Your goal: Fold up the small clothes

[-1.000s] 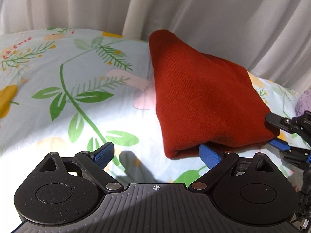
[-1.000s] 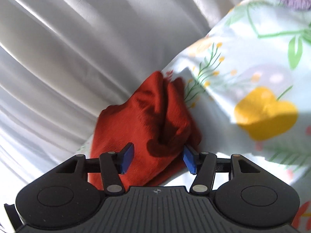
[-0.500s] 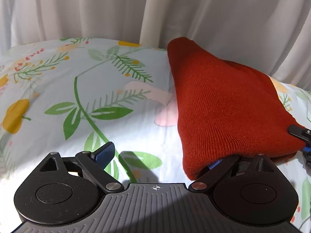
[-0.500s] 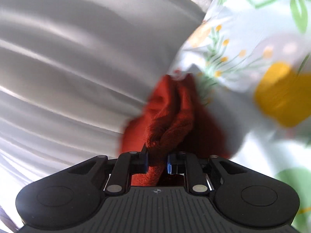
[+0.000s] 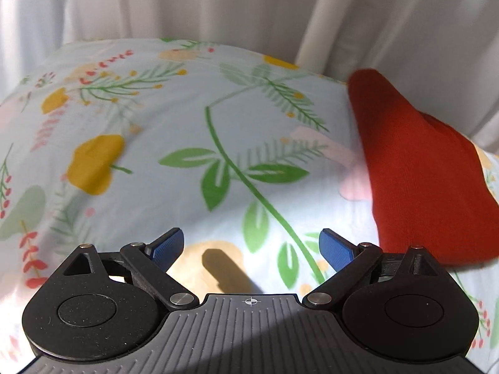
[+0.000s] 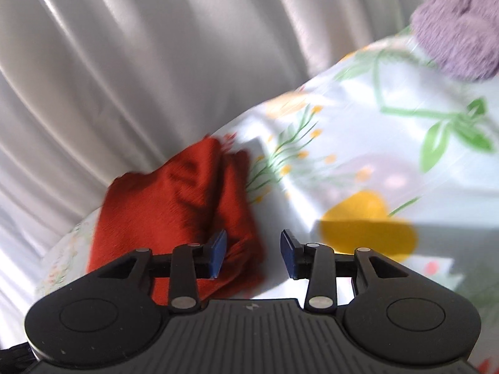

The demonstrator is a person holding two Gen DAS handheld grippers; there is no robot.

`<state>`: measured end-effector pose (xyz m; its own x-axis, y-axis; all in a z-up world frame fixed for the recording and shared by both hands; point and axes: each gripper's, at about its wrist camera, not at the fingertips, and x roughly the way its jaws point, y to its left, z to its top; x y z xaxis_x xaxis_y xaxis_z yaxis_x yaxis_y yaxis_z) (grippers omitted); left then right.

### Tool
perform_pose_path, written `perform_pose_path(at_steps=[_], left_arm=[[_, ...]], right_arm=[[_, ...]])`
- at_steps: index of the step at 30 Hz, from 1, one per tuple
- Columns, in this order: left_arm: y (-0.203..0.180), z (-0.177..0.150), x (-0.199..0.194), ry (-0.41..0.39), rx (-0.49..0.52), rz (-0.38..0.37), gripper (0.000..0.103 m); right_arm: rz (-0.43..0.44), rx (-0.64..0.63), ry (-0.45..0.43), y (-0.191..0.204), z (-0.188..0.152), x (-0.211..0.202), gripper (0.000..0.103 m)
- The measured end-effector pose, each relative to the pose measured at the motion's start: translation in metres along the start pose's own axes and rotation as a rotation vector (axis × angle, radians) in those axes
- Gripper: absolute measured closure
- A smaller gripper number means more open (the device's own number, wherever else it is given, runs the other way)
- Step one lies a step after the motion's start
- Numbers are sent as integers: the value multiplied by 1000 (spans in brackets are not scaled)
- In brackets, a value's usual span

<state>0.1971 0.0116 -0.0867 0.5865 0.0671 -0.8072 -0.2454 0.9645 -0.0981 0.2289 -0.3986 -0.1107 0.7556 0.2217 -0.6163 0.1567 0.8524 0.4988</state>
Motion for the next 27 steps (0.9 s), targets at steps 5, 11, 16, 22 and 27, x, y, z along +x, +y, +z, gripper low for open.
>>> perform_pose_path(at_steps=[5,11,16,22,27], left_arm=[[-30,42,4,-88,-145,-81,6],[-123,82,38,-173,-95,-129,6],[-163,90,85,-188,-5,-53,6],[-163,84,107,-185,-3,-25,0],[-160,82,110,-191,-16,-44,0]], right_arm=[[193,-91,48,54,17,42,65],[142,-231,88,116,33,139,80],[50,-269,37,117,45,163,87],[33,-270,-32,88,43,160,89],[30,-263,-69,85,41,158,95]])
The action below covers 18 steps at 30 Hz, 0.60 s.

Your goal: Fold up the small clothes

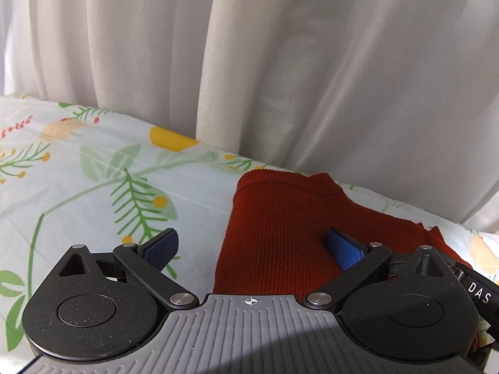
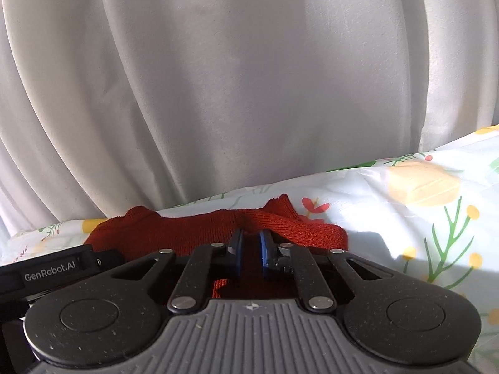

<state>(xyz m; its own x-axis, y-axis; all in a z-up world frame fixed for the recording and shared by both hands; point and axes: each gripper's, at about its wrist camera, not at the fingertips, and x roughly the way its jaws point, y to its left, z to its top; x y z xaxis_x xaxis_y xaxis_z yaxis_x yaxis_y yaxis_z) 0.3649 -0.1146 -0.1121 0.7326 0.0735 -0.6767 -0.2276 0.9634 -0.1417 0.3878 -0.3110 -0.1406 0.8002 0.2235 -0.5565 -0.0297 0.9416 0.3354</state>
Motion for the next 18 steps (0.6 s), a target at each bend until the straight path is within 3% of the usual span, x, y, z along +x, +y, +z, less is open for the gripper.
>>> perform_pose_path(at_steps=[11,18], left_arm=[[8,-1,-3,-22,-41,-22,0],[24,-1,-5,-11,-86,-48,0]], right_arm=[[20,50,-18,-5,0,-2,101],[10,31,-44,-2,-6,-22,93]])
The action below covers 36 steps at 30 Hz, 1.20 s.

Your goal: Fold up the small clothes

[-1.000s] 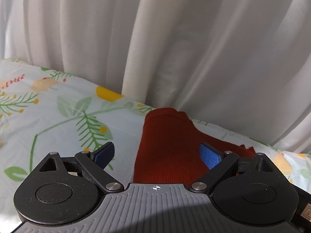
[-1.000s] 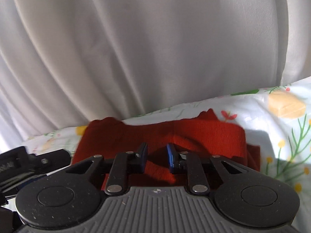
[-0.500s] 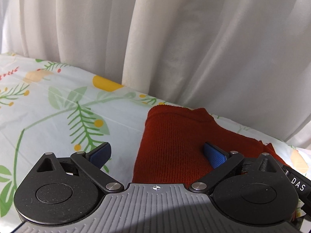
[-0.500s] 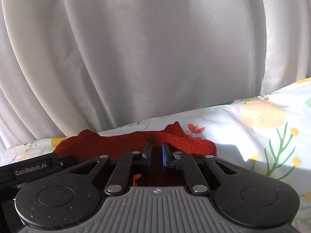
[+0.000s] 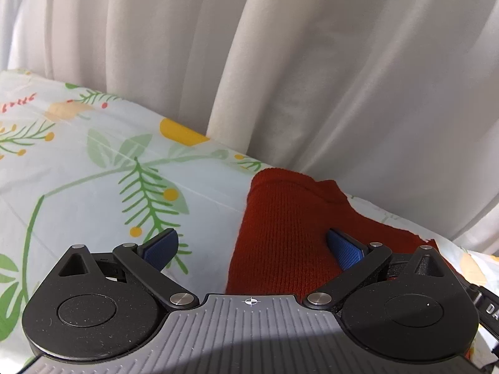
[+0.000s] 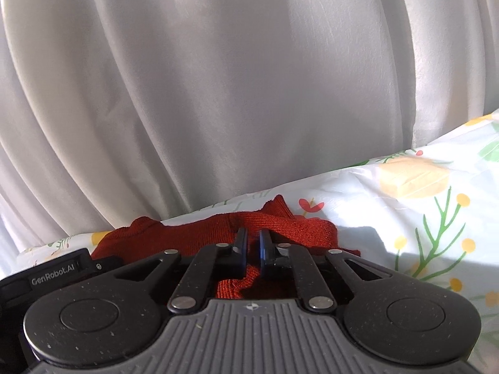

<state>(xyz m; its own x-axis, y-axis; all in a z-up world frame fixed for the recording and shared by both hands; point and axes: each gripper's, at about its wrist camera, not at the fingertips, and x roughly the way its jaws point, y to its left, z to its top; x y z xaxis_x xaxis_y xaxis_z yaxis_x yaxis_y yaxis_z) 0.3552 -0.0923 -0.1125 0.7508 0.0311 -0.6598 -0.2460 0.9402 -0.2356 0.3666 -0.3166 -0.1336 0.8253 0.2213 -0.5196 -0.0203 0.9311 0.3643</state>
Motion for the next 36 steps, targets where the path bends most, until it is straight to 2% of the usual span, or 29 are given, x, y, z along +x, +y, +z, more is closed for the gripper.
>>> perform_pose_path(at_steps=[1,2,6,9,13,15,20,21,25,26,29,31,36], left_arm=[[3,1,-1,5,-2,-7,0],[7,2,-2,13,-2,-19,0],[42,8,-15,80,-3,-124,0],[72,12,-29,154,-82,-244,0],[83,3,-25,297,-187,-446,0],[78,0,-17,355,-203,-484,0],[67,2,-11,361,-194,-524,2],[65,1,-7,384,-193,-539,8],[60,-1,-5,396,-179,-554,19],[58,-1,-4,399,-181,-554,19],[55,-1,-6,399,-168,-539,30],[54,-2,-7,398,-168,-536,44],[51,7,-19,371,-147,-544,54]], right_arm=[[-23,-3,7,-1,0,-4,82],[-29,1,20,-3,1,-9,79],[54,71,101,-36,5,-42,76],[43,154,200,-71,9,-57,36],[213,361,337,-107,6,-48,36],[242,382,374,-108,6,-38,36],[284,362,401,-97,12,-19,39],[285,350,411,-94,13,-16,44],[328,394,440,-95,10,-4,61],[341,417,442,-96,8,-4,63],[359,451,440,-97,1,-3,65],[363,467,435,-96,-1,-2,67],[364,445,384,-90,1,-20,75]])
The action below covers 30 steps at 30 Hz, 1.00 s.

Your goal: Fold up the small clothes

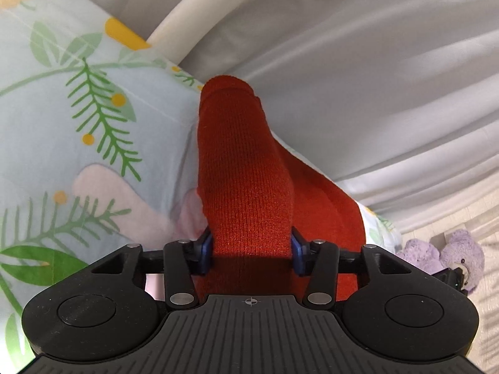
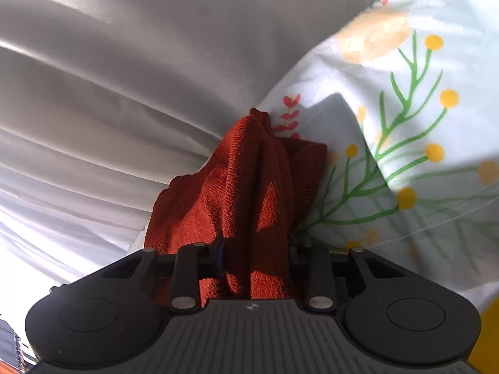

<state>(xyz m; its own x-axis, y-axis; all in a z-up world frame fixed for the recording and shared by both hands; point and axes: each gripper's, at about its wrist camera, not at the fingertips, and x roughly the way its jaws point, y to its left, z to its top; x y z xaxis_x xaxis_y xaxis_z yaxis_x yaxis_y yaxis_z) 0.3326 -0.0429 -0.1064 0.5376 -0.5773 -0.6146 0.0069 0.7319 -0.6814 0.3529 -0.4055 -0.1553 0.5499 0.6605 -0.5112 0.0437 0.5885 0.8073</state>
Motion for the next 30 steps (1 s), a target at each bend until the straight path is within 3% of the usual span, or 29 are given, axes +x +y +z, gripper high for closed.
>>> perform_pose_path(at_steps=[6,10,16,21,26,29,30], left_arm=[[-17,-1,-32,-25,15,-49,62],[-22,-6,-66,-37,44,-33,62],[2,-17,-113,-51,40,55,62],[33,-29,-122,-63,6,135,62],[42,-45,-129,-118,45,269,52],[35,-63,-150,-178,109,285,44],[33,-71,-158,-198,120,286,37]], right_arm=[[45,-91,-24,44,-11,-14,79],[76,-115,13,71,-27,-17,79],[129,-87,121,98,-63,0,79],[118,-70,211,111,-87,30,79],[80,-70,183,115,-92,34,75],[-10,-48,129,104,-95,19,62],[-44,-52,103,102,-99,11,56]])
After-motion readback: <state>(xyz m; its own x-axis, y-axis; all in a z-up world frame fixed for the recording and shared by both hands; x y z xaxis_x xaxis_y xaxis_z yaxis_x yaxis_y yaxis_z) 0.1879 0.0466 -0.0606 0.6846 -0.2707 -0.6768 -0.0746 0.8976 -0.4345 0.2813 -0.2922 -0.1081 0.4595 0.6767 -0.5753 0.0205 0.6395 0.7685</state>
